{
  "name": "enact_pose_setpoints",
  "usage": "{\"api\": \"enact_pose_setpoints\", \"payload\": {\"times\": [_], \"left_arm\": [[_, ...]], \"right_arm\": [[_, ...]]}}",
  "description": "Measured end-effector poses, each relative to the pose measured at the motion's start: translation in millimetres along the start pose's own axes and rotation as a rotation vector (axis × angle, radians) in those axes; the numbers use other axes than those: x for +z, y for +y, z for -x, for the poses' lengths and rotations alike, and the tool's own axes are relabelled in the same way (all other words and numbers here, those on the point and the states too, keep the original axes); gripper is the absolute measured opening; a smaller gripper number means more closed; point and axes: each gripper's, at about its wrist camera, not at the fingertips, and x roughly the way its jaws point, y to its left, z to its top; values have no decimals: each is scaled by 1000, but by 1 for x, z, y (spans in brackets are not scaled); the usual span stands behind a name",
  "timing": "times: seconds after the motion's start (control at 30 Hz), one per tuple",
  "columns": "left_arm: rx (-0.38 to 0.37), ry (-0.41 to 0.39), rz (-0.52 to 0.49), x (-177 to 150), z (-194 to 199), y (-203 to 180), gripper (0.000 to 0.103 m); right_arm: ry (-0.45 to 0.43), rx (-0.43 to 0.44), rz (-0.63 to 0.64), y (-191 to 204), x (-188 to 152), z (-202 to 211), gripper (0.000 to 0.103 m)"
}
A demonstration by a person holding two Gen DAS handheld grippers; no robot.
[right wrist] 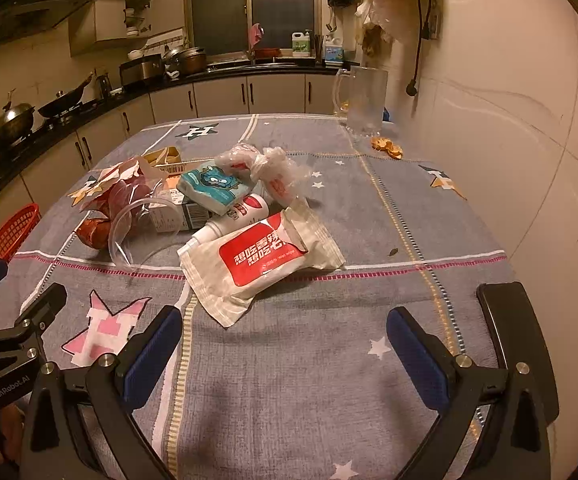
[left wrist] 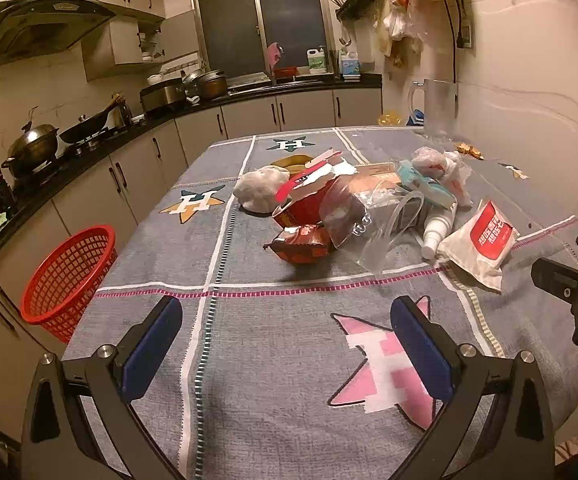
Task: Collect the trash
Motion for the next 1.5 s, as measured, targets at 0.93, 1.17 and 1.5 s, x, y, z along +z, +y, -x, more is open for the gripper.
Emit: {"api": "enact_pose_setpoints", "payload": {"times": [0.93,1.17,1.5], "left_arm": [[-2,6,-7,-1,2,-2,103],[-15,20,1,-1,0,-1,103],[-61,81,47,25,-19,9,103]], "right_arm": [[41,23,1,3,-3,-6,103],[45,41,-17,-3,-3,-8,103],[48,106,-65,-18,6,-13,103]]}}
